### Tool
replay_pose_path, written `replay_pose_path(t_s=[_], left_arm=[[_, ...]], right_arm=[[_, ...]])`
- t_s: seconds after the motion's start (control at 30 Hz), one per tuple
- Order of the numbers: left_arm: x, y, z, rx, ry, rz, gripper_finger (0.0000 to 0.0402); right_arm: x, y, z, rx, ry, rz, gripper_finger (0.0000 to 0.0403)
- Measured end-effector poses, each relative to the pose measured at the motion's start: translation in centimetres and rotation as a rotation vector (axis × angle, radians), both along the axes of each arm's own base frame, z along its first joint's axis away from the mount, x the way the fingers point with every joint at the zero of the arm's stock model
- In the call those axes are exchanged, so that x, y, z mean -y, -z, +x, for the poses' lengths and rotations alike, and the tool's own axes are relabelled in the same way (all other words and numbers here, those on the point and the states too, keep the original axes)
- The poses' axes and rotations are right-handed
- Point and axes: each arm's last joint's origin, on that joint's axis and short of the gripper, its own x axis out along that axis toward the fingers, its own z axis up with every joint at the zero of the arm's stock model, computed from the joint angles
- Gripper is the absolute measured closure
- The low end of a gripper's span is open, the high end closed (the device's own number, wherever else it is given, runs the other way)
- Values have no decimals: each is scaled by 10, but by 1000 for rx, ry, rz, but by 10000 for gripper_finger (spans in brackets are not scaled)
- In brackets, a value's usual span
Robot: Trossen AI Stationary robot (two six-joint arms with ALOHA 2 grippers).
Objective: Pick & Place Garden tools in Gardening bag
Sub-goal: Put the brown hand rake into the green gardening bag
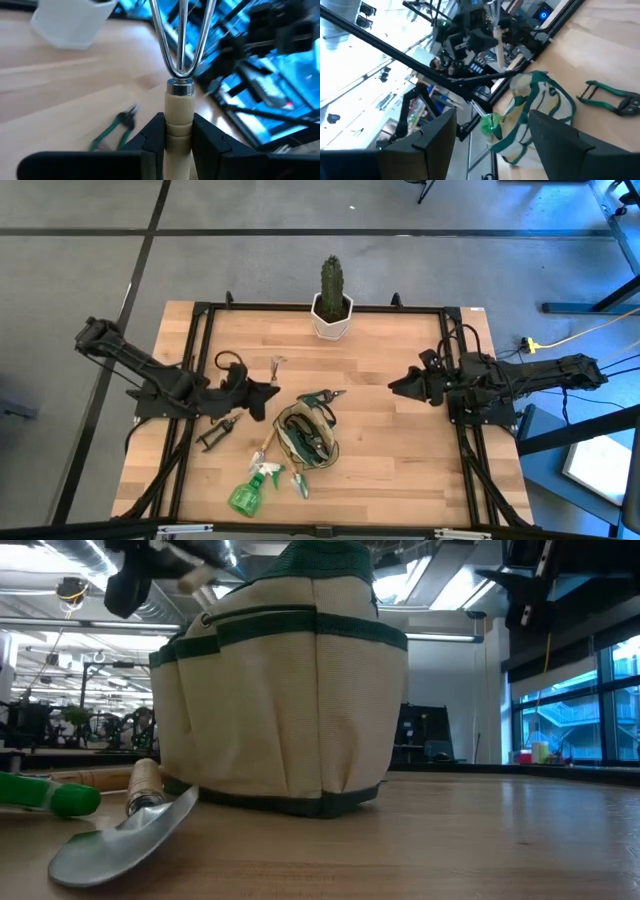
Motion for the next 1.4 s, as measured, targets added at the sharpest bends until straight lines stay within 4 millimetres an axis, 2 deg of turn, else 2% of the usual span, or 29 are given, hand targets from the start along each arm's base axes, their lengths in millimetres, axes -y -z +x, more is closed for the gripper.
replay_pose_path(t_s=[0.3, 0.43, 0.57, 0.77, 0.97, 1.17, 1.4], left_arm=[[58, 21, 15, 102, -49, 60, 339], [80, 28, 24, 99, -85, 112, 339], [93, 33, 37, 88, -109, 145, 339], [102, 41, 52, 99, -179, 157, 339], [105, 53, 47, 85, -193, 144, 339], [104, 60, 41, 64, -192, 120, 339], [105, 60, 40, 33, -153, 115, 339]], right_arm=[[-2, -10, 12, 33, -31, 55, 152], [-4, -21, 22, 10, -54, -1, 153], [-5, -37, 35, 2, -61, -86, 154], [-13, -53, 52, -79, -141, -131, 154], [-25, -58, 54, -152, -260, -173, 154], [-28, -45, 59, -282, -227, -155, 154], [-33, -20, 91, -391, -191, -116, 154]])
